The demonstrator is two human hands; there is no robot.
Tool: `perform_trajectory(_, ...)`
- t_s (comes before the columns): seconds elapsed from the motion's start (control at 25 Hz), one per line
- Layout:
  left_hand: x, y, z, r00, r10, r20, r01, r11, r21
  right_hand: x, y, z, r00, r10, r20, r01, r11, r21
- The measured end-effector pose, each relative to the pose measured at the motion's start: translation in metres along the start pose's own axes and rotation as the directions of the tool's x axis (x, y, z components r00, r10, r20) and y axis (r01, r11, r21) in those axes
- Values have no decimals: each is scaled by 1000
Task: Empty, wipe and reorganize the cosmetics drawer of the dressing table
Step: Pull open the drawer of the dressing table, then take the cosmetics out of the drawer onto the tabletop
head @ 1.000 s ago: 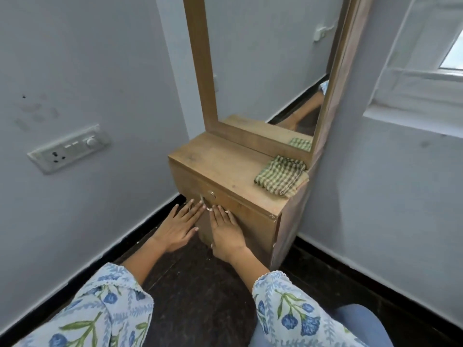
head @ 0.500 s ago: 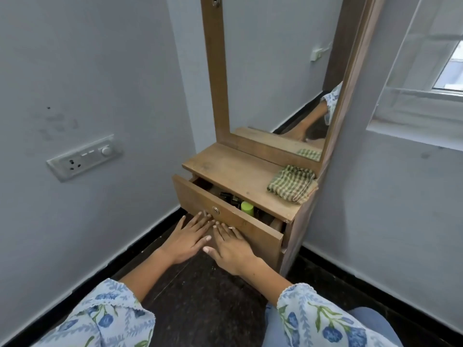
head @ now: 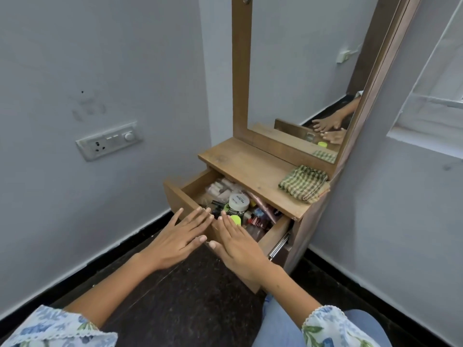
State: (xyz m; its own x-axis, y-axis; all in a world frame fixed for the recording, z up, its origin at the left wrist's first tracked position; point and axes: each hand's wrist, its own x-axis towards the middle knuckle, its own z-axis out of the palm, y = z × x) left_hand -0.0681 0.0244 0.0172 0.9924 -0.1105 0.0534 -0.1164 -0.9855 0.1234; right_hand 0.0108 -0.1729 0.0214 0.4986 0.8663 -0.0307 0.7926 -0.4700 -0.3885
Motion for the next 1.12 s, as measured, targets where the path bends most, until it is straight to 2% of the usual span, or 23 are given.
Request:
perform_trajectory(0.24, -33, -5, -6, 997, -50, 53, 54, 996, -77, -6, -26, 23, 1000, -14, 7, 14, 999, 30)
perform_trajectory(0.44, -49, -7, -9, 995, -72, 71, 76, 995, -67, -12, -43, 29, 1000, -21, -1, 21, 999, 24)
perform_trajectory(0.92, -76, 6, -7, 984, -134, -120, 119, 985, -129, -21, -69, 39, 999, -35, 29, 32, 995, 94)
perform_trajectory(1.12, -81, 10, -9, 981, -132, -145, 115, 986, -122, -23, -75, 40, 998, -28, 61, 21, 994, 109)
